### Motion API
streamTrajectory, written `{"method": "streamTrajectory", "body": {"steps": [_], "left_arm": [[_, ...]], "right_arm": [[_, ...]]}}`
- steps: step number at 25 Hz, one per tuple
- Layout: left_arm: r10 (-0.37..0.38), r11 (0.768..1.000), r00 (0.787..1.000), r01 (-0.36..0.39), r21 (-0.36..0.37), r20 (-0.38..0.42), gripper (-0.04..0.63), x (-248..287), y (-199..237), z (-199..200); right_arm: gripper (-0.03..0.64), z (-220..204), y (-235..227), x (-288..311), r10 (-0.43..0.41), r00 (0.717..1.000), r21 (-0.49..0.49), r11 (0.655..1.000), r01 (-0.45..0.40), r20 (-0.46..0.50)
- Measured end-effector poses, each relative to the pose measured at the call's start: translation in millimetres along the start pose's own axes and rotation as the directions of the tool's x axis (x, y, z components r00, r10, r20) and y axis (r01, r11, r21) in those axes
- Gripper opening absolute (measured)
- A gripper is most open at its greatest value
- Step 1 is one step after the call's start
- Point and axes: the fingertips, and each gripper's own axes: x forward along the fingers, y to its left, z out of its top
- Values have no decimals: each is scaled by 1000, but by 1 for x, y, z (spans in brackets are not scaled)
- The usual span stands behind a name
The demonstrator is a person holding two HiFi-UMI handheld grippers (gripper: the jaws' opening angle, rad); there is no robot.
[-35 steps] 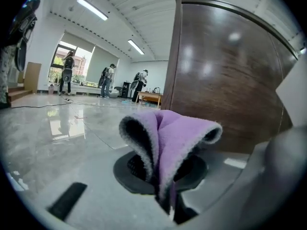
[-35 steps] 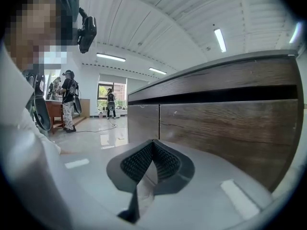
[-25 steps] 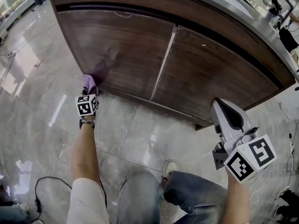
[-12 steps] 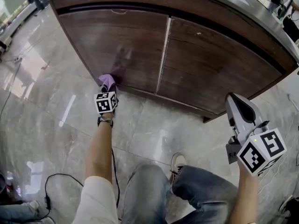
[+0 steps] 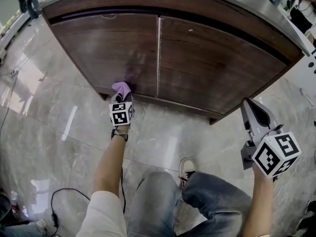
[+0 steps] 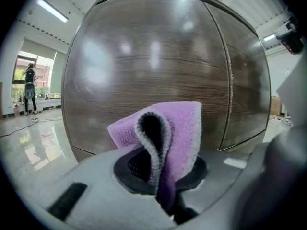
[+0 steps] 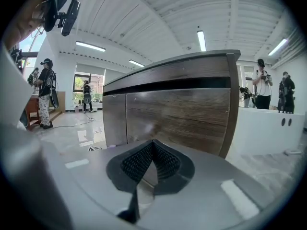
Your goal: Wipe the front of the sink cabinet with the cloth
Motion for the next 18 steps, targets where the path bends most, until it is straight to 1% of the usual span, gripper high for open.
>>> {"method": "streamTrajectory", "body": {"steps": [5, 7, 10, 13, 15, 18], "left_arm": [[-48, 998, 999, 48, 46, 9, 49, -2, -47, 3], [-88, 994, 996, 88, 61, 2, 48, -1, -69, 3], [-174, 977, 984, 176, 124, -22, 48, 1, -107, 3], [-247, 955, 969, 249, 159, -30, 48, -1, -137, 7], [-279, 944, 960, 280, 176, -33, 48, -1, -153, 10], [-310, 932, 950, 310, 185, -34, 48, -2, -174, 13]], "right_arm": [[5, -5, -19, -22, -68, 998, 14, 998, 68, 12], [5, -8, -25, -31, -93, 996, 9, 996, 93, 8], [5, -13, -36, -48, -134, 991, 14, 991, 134, 9], [5, -20, -46, -62, -167, 986, 30, 986, 166, 12], [5, -25, -52, -70, -181, 983, 44, 983, 181, 9], [5, -28, -54, -79, -192, 981, 40, 981, 192, 10]]}}
